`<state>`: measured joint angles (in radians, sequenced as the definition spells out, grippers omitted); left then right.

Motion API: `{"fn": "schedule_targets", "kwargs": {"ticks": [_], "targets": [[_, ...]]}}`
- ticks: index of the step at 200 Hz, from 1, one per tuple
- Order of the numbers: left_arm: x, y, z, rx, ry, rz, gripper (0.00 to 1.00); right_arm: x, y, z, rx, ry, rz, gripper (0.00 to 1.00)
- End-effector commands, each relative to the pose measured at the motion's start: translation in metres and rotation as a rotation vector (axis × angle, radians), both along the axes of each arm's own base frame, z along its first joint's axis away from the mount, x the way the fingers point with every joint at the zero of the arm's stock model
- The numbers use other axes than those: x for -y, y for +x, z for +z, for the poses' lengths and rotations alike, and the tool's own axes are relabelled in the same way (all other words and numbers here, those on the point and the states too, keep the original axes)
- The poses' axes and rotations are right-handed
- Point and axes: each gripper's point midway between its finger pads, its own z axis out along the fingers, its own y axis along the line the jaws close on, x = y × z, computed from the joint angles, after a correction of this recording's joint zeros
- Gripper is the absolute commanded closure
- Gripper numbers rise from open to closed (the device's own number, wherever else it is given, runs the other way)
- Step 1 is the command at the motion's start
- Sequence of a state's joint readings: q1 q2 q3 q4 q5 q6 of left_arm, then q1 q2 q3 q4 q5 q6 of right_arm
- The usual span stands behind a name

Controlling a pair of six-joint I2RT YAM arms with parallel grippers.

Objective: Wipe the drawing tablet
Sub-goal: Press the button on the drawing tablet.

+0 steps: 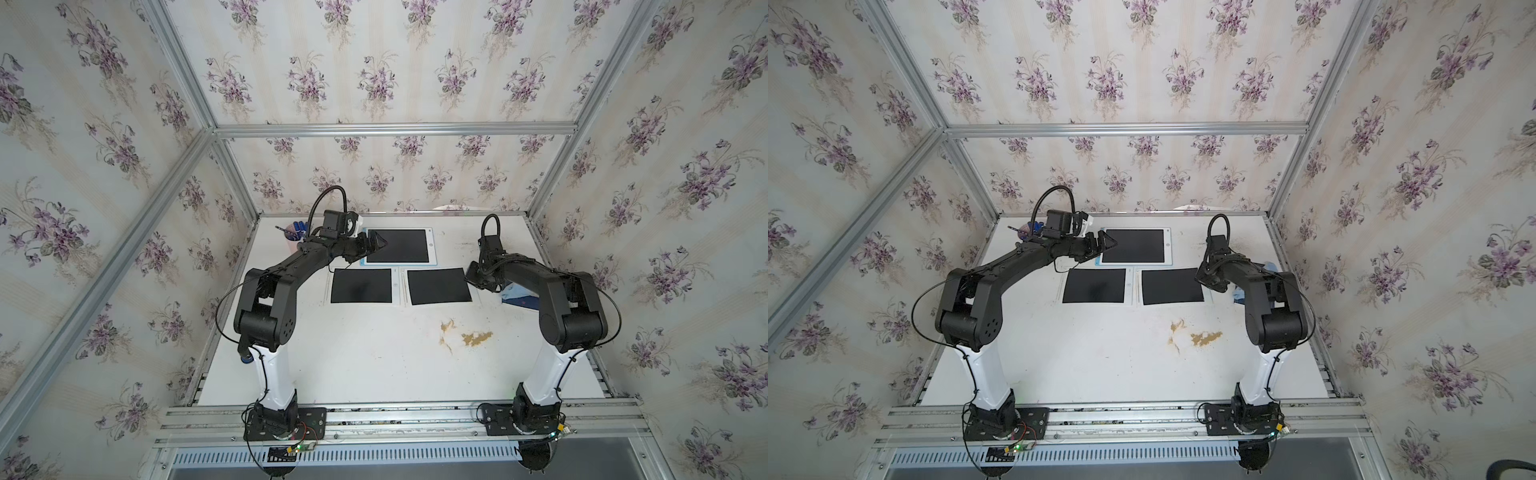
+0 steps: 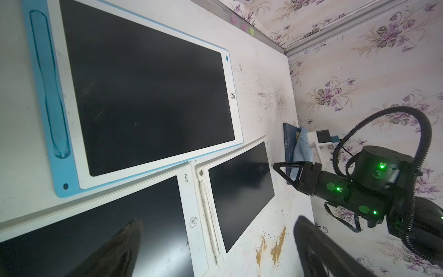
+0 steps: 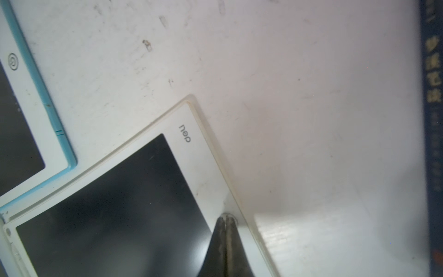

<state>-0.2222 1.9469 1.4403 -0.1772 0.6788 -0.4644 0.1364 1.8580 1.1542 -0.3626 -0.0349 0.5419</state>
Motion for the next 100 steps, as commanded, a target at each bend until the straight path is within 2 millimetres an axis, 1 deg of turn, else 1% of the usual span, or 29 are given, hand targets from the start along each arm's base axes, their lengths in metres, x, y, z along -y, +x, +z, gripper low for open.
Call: {"fn": "schedule_targets", "kwargs": {"ticks": [1,14,30,77,91,100], "targets": [[0.001,0.001,0.008,0.031,0.001,-0.013,0.00,0.003,0.006,0.012,0.024,-0.015,0.005,1.00],[0.001,0.001,0.008,0.031,0.002,-0.015,0.00,0.003,0.006,0.012,0.023,-0.018,0.009,1.00],[0.001,-0.001,0.007,0.028,0.003,-0.017,0.00,0.002,0.002,0.006,0.003,-0.017,0.008,1.00],[-0.002,-0.005,0.006,0.026,0.008,-0.015,0.00,0.004,-0.015,-0.021,-0.053,-0.014,0.007,1.00],[-0.002,-0.007,0.007,0.027,0.009,-0.017,0.00,0.003,-0.016,-0.023,-0.056,-0.013,0.011,1.00],[-0.002,-0.008,0.007,0.027,0.008,-0.017,0.00,0.003,-0.014,-0.021,-0.047,-0.011,0.014,1.00]]}}
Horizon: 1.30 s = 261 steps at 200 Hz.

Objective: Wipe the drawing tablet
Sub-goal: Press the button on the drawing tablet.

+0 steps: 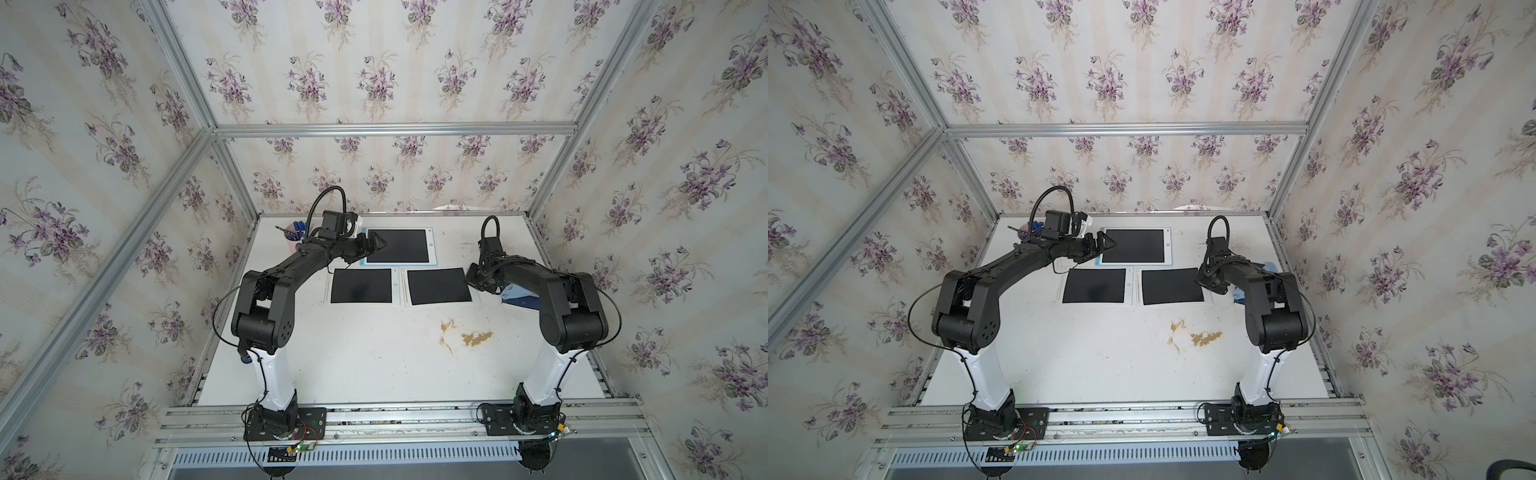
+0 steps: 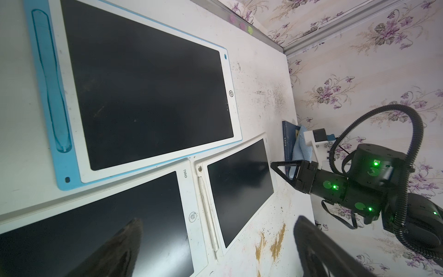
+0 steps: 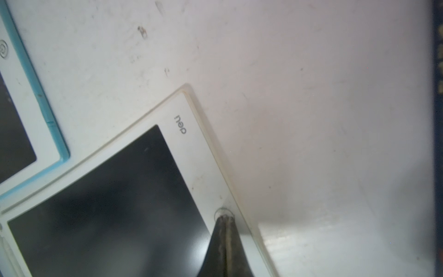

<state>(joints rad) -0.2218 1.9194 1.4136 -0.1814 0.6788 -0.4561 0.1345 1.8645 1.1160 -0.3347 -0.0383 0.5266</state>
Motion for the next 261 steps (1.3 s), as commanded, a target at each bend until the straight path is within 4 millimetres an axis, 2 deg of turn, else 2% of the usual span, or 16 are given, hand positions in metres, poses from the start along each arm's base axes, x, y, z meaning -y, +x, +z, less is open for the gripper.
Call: {"fn": "schedule_targets", "kwargs": {"ticks": [1,29,46,61,80,96,106,108,118,162,232,261], "targets": [[0.000,-0.002,0.005,0.025,0.004,-0.013,0.00,0.002,-0.007,-0.009,-0.031,-0.006,-0.001,1.00],[-0.002,-0.005,0.010,0.035,0.009,-0.009,0.00,-0.003,0.004,0.015,0.035,0.020,0.008,1.00],[-0.005,-0.008,0.016,0.055,0.020,0.000,0.00,-0.029,0.012,0.040,0.108,0.134,0.085,1.00],[-0.010,-0.012,0.017,0.066,0.040,0.014,0.00,-0.074,0.013,0.060,0.171,0.259,0.222,1.00],[-0.015,-0.019,0.015,0.062,0.056,0.021,0.00,-0.149,0.002,0.075,0.195,0.314,0.429,1.00],[-0.019,-0.025,0.015,0.056,0.055,0.025,0.00,-0.210,-0.014,0.078,0.178,0.308,0.585,1.00],[-0.022,-0.029,0.016,0.057,0.056,0.029,0.00,-0.235,-0.017,0.077,0.174,0.305,0.629,1.00],[-0.023,-0.029,0.016,0.057,0.057,0.031,0.00,-0.249,-0.025,0.076,0.170,0.309,0.659,1.00],[-0.028,-0.032,0.016,0.058,0.058,0.039,0.00,-0.268,-0.030,0.072,0.159,0.306,0.681,1.00],[-0.042,-0.042,0.015,0.054,0.080,0.060,0.00,-0.284,-0.022,0.049,0.094,0.277,0.677,1.00],[-0.046,-0.045,0.014,0.049,0.075,0.064,0.00,-0.265,-0.019,0.001,0.002,0.136,0.628,1.00],[-0.046,-0.044,0.015,0.052,0.077,0.064,0.00,-0.263,-0.015,0.001,0.012,0.123,0.621,1.00]]}}
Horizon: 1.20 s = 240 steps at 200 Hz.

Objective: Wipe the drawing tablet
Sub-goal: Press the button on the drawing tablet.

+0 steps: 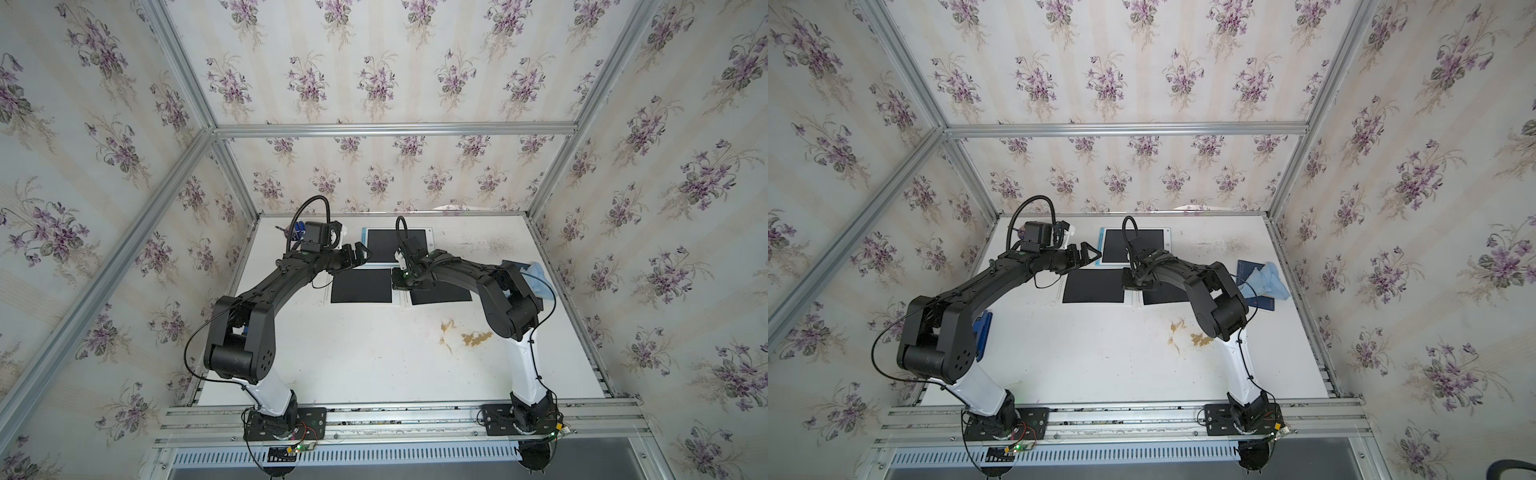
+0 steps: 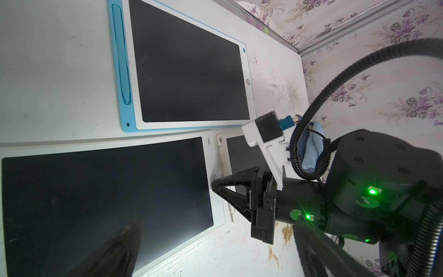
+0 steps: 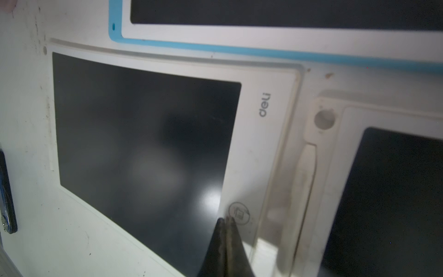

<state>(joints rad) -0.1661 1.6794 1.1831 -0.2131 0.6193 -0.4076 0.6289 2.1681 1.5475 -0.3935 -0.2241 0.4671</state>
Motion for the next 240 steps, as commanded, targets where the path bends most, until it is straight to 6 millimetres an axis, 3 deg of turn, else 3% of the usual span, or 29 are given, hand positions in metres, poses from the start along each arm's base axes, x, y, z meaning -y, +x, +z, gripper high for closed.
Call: {"fn": "schedule_targets", "kwargs": {"ticks": [1,39,54,123,155,180,200,203,217,240], "targets": [[-0.001,0.003,0.005,0.033,0.009,-0.007,0.00,0.006,0.001,-0.004,0.008,-0.040,-0.004,1.00],[-0.001,0.005,0.007,0.035,0.008,-0.005,0.00,0.003,0.011,0.021,0.070,-0.016,-0.011,1.00],[-0.002,0.005,0.007,0.035,0.008,-0.003,0.00,0.003,0.014,0.022,0.072,-0.020,-0.011,1.00],[-0.002,0.004,0.003,0.027,0.010,-0.004,0.00,0.009,0.003,-0.015,0.004,-0.067,-0.003,1.00],[-0.002,0.005,0.002,0.025,0.008,0.000,0.00,0.010,0.006,-0.008,0.023,-0.056,-0.011,1.00],[-0.007,0.006,0.012,0.056,0.012,0.022,0.00,0.017,0.027,0.036,0.134,-0.012,-0.055,1.00],[-0.021,0.004,0.027,0.142,0.035,0.087,0.00,0.046,0.050,0.100,0.294,0.034,-0.157,0.98],[-0.025,0.004,0.030,0.156,0.046,0.101,0.00,0.066,0.061,0.112,0.322,0.042,-0.205,0.96],[-0.045,-0.001,0.043,0.221,0.127,0.186,0.00,0.108,0.070,0.167,0.453,0.114,-0.308,0.90],[-0.079,-0.018,0.065,0.333,0.233,0.332,0.00,0.179,0.058,0.253,0.709,0.204,-0.462,0.61]]}}
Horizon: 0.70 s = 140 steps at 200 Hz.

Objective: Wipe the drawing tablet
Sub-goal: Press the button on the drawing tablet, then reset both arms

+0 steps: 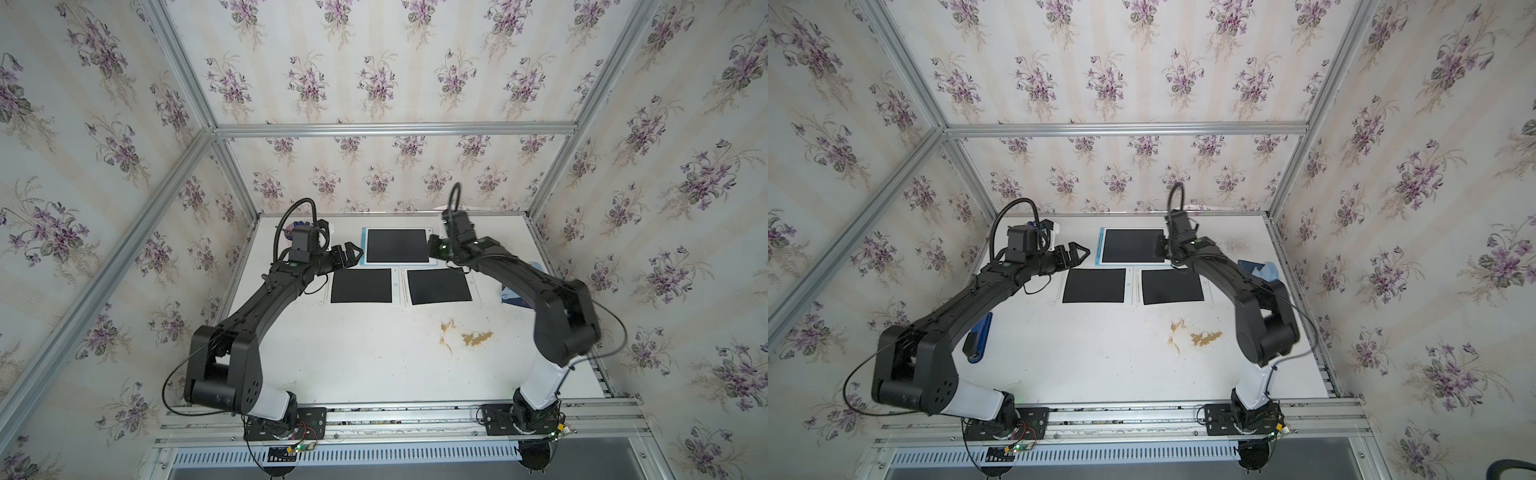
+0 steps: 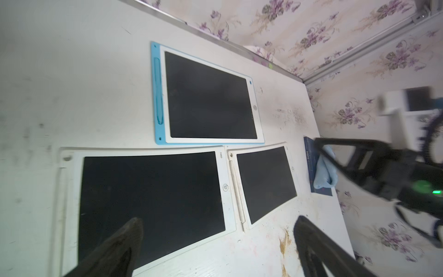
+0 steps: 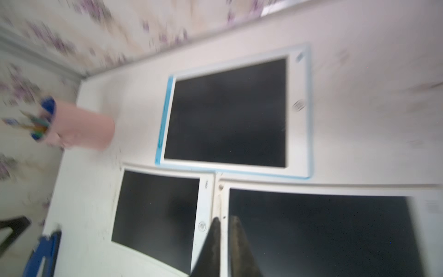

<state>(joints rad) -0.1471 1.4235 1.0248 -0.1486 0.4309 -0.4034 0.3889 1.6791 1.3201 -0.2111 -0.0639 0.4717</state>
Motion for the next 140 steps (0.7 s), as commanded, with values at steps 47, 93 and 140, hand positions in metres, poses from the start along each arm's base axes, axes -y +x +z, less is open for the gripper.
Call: {"fn": "schedule_targets", "kwargs": {"ticks": [47,93,140], "targets": [[-0.056,-0.042,0.038,0.283,0.103,0.256,0.00,0.119,-0.077,0.138,0.533,0.025,-0.328,0.10],[-0.077,-0.078,0.018,0.276,0.157,0.333,0.00,0.197,-0.130,0.096,0.540,-0.086,-0.694,0.00],[-0.091,-0.094,-0.008,0.225,0.171,0.403,0.00,0.223,-0.153,0.041,0.692,-0.269,-0.753,0.00]]}}
